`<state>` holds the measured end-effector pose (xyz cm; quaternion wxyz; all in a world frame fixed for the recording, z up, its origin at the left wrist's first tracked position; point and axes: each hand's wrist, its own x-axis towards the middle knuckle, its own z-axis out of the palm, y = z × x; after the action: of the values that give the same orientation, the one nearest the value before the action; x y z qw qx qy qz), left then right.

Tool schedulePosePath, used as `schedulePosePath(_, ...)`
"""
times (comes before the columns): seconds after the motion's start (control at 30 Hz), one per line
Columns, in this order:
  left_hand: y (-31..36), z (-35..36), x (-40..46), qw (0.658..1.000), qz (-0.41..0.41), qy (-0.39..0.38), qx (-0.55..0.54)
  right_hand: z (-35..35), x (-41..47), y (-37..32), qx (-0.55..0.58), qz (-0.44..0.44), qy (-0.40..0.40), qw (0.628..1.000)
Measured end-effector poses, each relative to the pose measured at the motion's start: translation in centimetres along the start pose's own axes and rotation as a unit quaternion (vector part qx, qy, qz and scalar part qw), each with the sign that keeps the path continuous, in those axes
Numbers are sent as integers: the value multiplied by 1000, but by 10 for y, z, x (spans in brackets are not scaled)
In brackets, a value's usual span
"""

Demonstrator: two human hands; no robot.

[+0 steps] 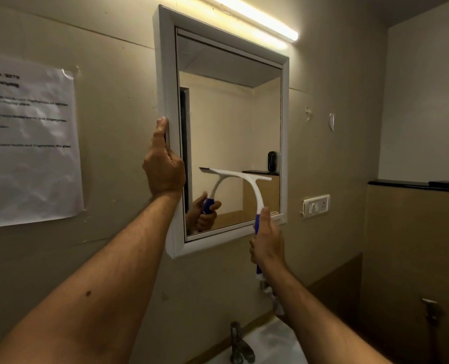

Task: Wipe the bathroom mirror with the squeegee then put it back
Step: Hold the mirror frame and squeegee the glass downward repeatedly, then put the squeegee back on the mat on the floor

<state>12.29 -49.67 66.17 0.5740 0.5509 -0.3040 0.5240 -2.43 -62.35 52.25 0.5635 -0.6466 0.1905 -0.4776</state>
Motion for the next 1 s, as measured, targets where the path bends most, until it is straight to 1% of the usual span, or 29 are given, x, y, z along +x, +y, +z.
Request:
schedulePosePath(0.1,-3,-9,2,999,4,-52,9,2,-7,-5,4,-8,-25,1000)
schedulePosePath(0.2,-8,-30,1,993,7,-113,23,2,-20,-5,-20,-13,-20,1000)
schedulePosePath(0.3,-9,-61,-14,991,0,-121,58,3,-37,-9,-27,-12,-10,1000)
schedulePosePath(0.4,-10,-100,-35,983,3,-151,108,5,-56,-17,-37,-25,-18,999)
schedulePosePath(0.6,-6,-186,-74,952,-10,-212,220,5,-109,-38,-48,-58,-30,997)
schedulePosePath(0.67,-1,-220,-94,943,-29,-223,246,5,-132,-37,-75,-65,-41,994)
schedulePosePath(0.77,6,-271,-126,919,-37,-264,289,11,-174,-29,-127,-80,-41,988)
schedulePosePath(0.83,9,-307,-146,904,-49,-283,318,21,-205,-23,-149,-81,-43,985)
schedulePosePath(1.0,4,-388,-178,870,-69,-317,372,57,-271,-7,-160,-53,-90,982)
